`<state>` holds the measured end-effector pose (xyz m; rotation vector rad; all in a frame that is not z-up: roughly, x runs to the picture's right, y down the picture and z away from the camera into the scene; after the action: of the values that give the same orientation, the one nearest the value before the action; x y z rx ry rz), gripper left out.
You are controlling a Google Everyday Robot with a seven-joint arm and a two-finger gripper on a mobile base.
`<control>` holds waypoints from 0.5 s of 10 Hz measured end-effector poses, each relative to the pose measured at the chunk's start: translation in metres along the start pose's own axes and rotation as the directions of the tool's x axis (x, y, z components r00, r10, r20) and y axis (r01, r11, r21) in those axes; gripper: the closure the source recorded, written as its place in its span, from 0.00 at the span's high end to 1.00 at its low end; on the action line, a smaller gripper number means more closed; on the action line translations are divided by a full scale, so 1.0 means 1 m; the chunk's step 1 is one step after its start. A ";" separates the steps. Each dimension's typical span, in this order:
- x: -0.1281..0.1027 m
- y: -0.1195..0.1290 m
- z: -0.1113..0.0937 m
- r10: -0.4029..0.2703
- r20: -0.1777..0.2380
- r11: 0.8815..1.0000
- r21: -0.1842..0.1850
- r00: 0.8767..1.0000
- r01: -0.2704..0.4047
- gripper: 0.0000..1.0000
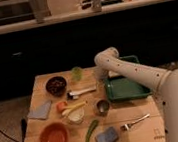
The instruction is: Place brush in red bowl
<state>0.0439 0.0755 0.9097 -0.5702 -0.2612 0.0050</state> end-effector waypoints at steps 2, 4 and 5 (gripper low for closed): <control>-0.003 -0.002 0.012 -0.035 -0.018 0.999 -0.040 0.999 0.034 0.80; -0.002 -0.001 0.023 -0.057 -0.035 0.995 -0.080 0.998 0.054 0.80; -0.004 -0.001 0.031 -0.071 -0.044 0.993 -0.100 0.997 0.066 0.80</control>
<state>0.0323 0.0913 0.9342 -0.6588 -0.2361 -0.0883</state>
